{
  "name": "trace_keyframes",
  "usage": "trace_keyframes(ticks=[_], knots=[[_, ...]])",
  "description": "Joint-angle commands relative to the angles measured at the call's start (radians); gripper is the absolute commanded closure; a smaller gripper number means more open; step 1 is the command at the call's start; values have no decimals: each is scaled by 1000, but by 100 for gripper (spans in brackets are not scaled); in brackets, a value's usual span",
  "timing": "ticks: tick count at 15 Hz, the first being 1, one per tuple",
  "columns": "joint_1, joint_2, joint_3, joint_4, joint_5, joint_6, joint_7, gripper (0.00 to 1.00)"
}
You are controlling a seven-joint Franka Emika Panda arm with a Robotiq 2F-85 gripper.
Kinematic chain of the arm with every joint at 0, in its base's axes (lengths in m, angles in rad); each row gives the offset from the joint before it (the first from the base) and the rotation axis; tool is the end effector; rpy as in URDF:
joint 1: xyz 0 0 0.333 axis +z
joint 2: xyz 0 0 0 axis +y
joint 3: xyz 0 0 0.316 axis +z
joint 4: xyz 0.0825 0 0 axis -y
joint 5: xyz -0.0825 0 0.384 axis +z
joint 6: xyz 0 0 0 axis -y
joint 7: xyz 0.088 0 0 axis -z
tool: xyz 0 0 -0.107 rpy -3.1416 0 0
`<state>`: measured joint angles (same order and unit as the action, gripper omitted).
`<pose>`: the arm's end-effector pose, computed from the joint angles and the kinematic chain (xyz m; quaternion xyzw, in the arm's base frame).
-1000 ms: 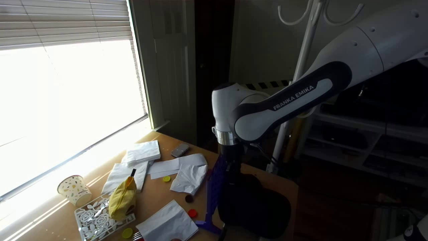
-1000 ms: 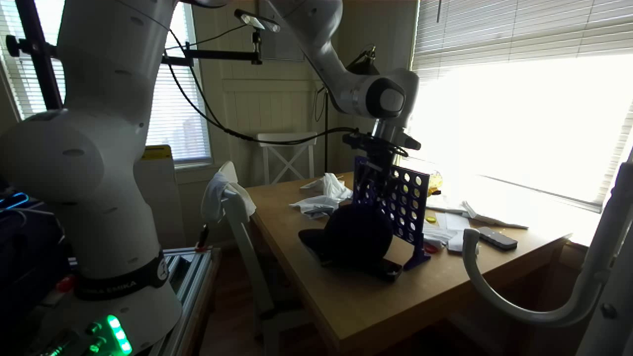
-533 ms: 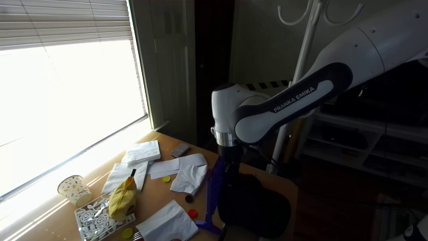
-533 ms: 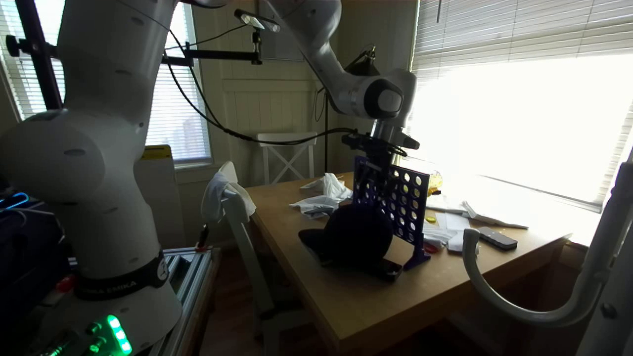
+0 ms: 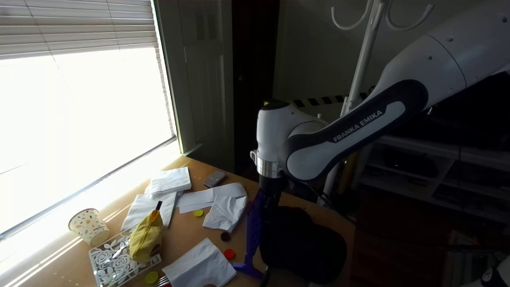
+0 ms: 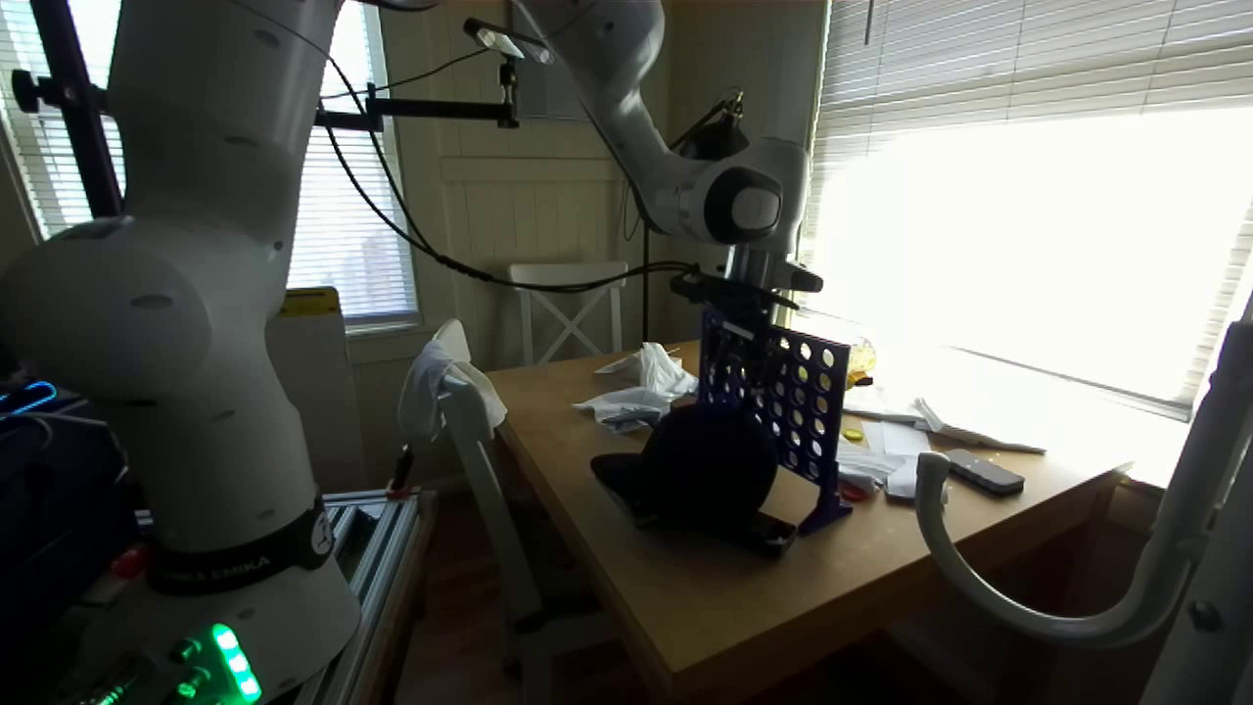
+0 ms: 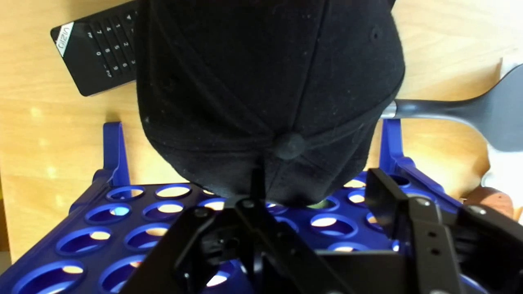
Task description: Hang the snapback on the coat rack
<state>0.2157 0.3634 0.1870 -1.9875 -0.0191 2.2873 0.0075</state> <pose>0.5552 0.2321 0.2788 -0.9795 -0.1976 0.0332 0.0198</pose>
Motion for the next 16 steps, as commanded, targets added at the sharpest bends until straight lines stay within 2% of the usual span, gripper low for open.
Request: trace_keyframes(ticks=[1,3,5,6,11,14,16], knots=[[6,-71,-2,-68,-4,10,16,34],[6,-104,-2,-86,-3,-18,25,38],[9,-129,-7,-108,-20,-11,38,38],[6,-135,-4,-117,-16,-7,34,34],[18,-151,-13,-174,-59,42,105,36],[38,-147,-33,-207,-144,98,206,41],[51,-142,-48,-229,-214,148,280,40]])
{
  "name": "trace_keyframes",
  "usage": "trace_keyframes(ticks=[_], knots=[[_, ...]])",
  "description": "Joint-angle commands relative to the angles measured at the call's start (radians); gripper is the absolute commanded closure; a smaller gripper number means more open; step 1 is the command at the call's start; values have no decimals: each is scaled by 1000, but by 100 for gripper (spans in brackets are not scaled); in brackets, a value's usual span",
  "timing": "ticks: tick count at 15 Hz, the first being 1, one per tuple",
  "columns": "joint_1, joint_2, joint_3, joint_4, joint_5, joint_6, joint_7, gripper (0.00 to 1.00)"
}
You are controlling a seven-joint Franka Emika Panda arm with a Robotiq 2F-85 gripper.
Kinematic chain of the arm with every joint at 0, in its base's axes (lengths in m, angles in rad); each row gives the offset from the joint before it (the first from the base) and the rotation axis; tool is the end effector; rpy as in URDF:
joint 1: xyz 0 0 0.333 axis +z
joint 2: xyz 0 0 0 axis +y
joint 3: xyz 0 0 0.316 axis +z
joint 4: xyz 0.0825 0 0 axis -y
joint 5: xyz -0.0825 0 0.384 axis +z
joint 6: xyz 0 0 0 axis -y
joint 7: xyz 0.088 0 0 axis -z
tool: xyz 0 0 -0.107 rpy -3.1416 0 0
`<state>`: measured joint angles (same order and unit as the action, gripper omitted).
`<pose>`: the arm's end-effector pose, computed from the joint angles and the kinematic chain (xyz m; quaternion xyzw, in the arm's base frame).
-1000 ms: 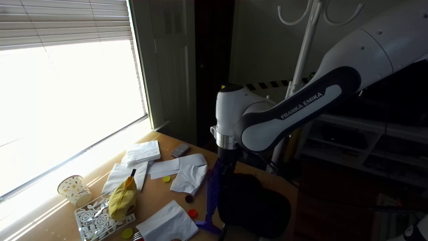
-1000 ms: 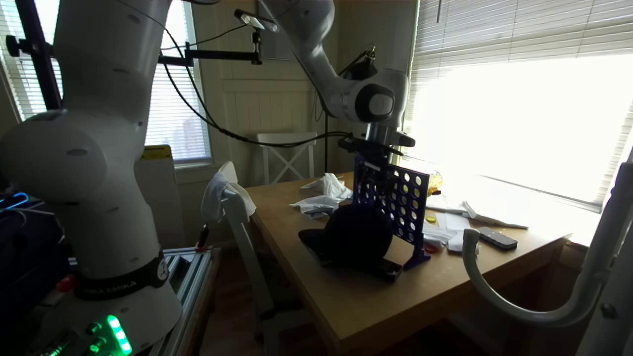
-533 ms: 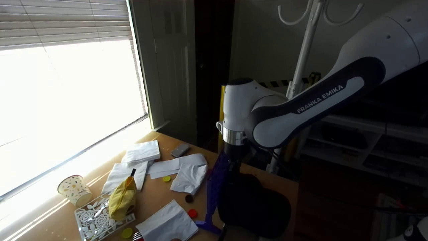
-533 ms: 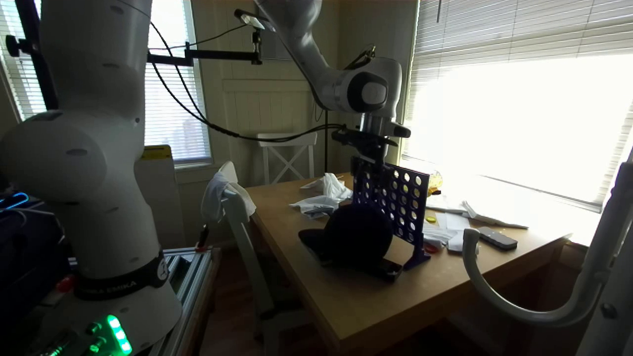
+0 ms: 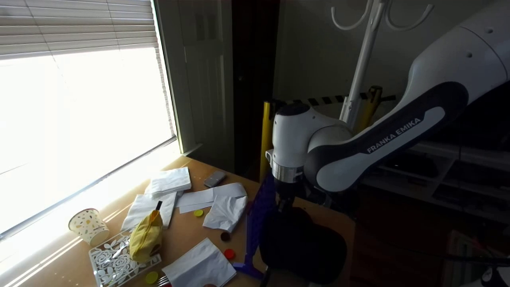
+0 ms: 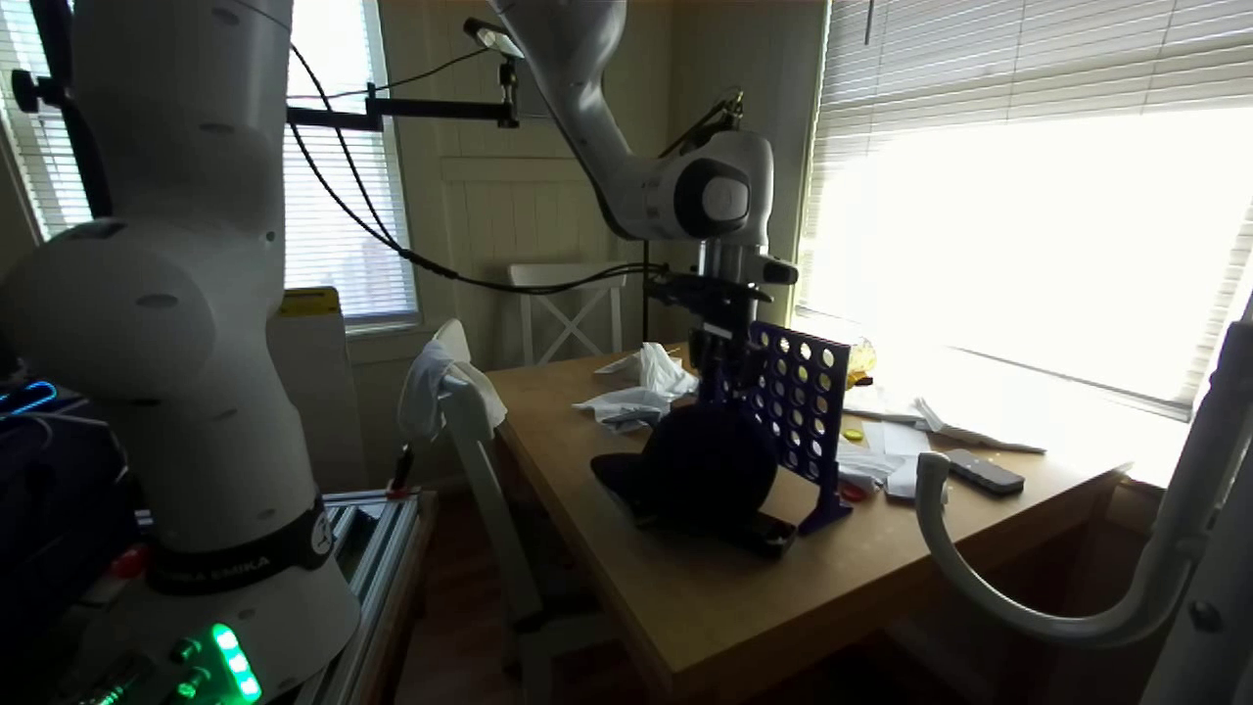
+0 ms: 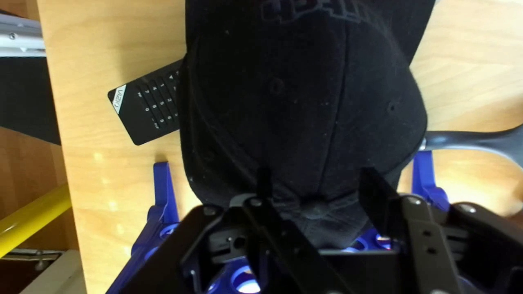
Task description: Hang the snapback on the coat rack
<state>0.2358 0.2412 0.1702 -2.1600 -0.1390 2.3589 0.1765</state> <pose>0.5147 0.2185 0.2836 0.9862 0.1621 -0.0097 0.0319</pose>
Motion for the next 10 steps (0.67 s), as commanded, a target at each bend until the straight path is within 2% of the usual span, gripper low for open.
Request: trace_keyframes(ticks=[1,5,10], knots=[[38,-20,-39,-68,-128,104,148,37],[57,-23,-62,-99,-217,177,247,35],[68,-29,-86,-124,-257,233,329,37]])
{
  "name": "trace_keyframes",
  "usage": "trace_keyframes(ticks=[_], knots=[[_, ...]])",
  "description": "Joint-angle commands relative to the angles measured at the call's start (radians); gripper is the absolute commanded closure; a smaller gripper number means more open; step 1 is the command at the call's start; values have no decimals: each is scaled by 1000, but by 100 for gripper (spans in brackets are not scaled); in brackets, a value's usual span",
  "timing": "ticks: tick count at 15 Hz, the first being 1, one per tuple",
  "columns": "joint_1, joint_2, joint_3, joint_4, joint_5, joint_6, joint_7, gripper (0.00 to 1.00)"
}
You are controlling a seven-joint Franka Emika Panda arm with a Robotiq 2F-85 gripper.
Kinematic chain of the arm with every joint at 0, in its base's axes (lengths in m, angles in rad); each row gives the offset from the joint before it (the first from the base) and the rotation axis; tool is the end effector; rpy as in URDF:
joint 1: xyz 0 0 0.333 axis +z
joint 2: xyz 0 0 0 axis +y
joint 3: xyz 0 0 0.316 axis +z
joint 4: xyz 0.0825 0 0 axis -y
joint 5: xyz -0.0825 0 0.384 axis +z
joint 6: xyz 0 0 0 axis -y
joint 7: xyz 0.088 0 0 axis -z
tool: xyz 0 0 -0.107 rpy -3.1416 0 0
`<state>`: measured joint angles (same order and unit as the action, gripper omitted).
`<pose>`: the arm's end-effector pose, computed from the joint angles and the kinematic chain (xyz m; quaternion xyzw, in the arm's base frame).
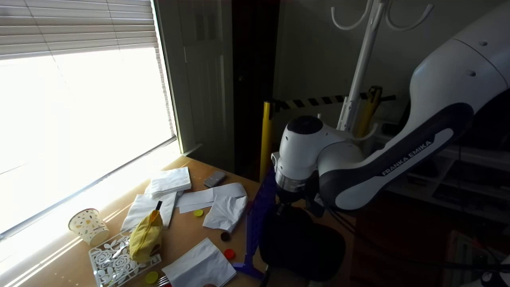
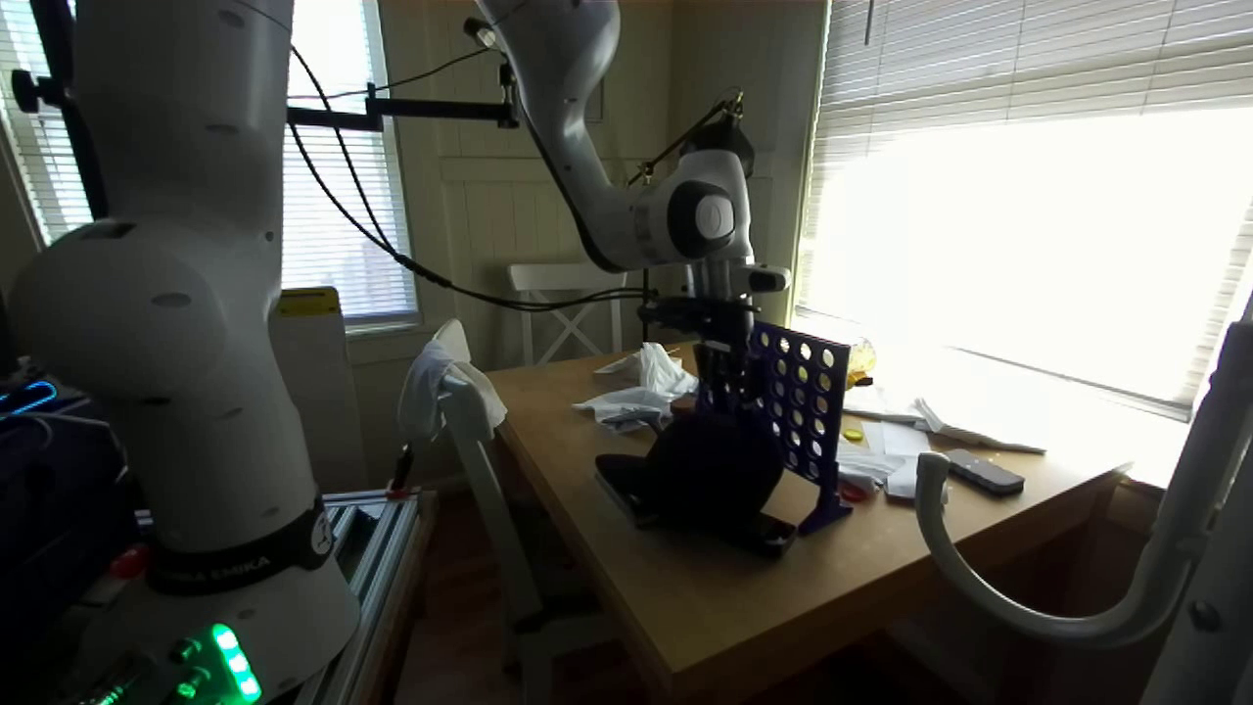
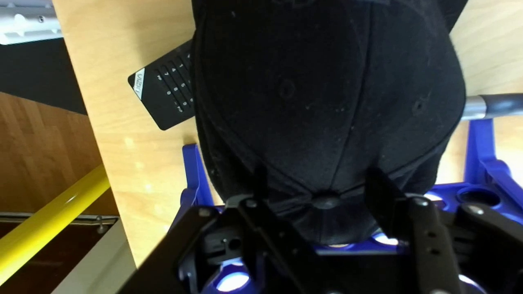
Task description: Hang the snapback on the coat rack
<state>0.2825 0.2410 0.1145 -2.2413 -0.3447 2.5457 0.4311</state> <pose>0.5056 0.2167 0.2665 0.9884 0.1198 0.0660 0.0665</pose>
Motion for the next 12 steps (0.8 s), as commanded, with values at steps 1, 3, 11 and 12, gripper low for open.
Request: trace_keyframes(ticks=[1,3,11,12], knots=[[21,-28,-34,-45,-55,53,83,36],[24,-23,-41,-49,-64,62,99,38],[46,-25,-78,-67,-128,150,197,41],[52,-27,-86,-68,-146,162,216,40]])
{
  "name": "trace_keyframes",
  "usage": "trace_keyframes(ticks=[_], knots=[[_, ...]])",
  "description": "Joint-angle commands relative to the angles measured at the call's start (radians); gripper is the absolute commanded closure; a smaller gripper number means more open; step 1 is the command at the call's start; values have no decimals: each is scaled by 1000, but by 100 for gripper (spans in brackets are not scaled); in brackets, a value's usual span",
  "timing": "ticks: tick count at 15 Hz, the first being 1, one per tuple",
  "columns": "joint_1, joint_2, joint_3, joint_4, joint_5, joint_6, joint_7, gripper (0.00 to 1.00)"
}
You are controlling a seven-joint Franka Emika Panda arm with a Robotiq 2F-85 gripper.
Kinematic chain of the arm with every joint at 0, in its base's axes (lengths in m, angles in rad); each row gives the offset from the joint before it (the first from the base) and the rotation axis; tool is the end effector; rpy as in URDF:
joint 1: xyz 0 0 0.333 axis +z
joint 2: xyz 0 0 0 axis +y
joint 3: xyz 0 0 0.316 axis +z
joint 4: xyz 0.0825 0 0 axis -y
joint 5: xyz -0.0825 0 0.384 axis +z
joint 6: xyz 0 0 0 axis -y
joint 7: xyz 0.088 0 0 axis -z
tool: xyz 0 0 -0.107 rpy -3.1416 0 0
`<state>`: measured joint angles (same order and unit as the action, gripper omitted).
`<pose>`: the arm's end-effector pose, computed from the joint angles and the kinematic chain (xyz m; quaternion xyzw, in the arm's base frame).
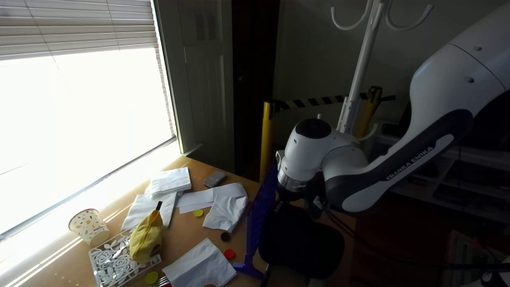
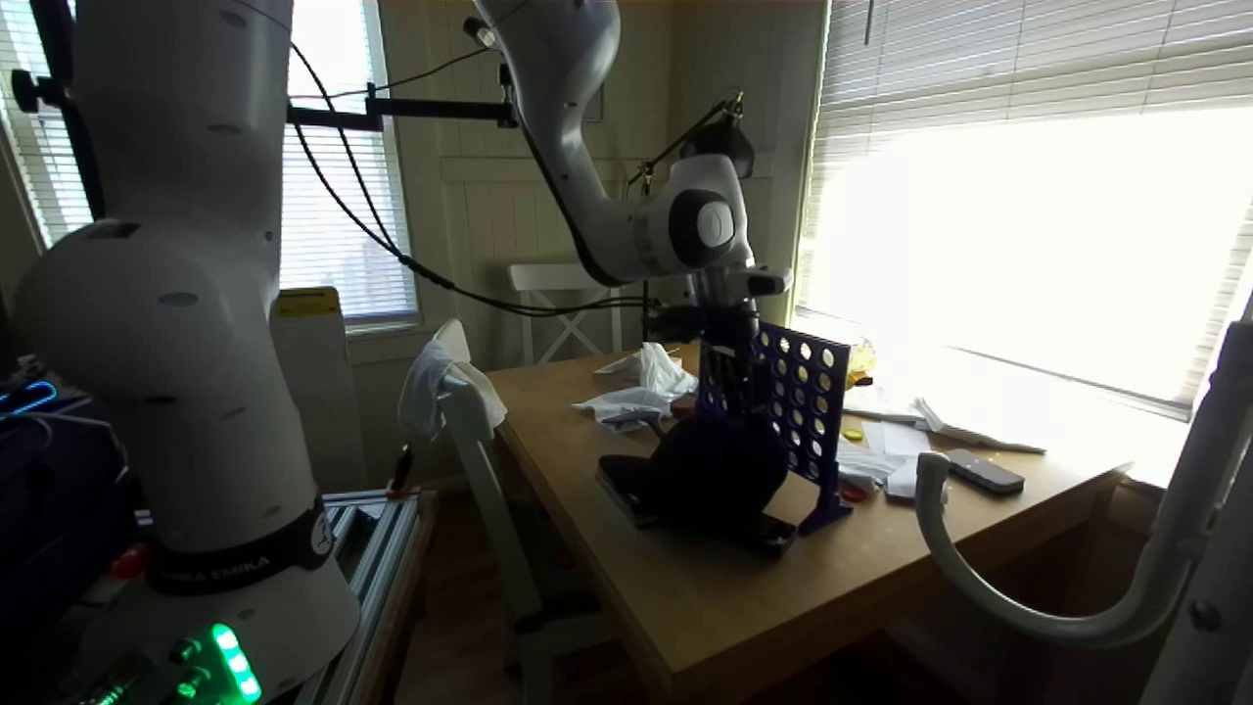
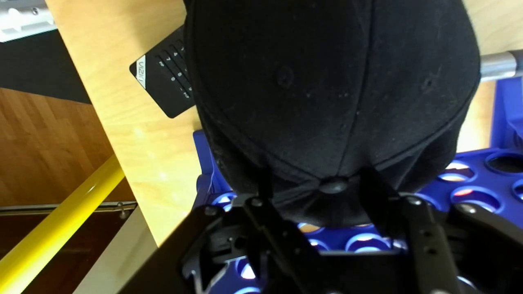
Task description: Hang the snapback on the coat rack
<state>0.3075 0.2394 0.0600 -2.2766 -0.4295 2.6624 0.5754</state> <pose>0.5065 0.2079 0.2633 0.9887 0.0779 0.1126 0.0605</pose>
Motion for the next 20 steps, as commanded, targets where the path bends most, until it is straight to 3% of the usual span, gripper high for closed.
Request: trace_keyframes(ticks=[1,6,13,15,17,20], knots=[[33,-28,-39,-32,-82,56,92,39],[38,-10,-36,-24,-101,53,98,39],[32,-1,-15,-27,-56,48,64,68],[31,0,-15,-29,-50,47,61,89],[31,0,-15,-33,-49,46,61,97],[29,-8,-14,-37,-43,42,59,96]])
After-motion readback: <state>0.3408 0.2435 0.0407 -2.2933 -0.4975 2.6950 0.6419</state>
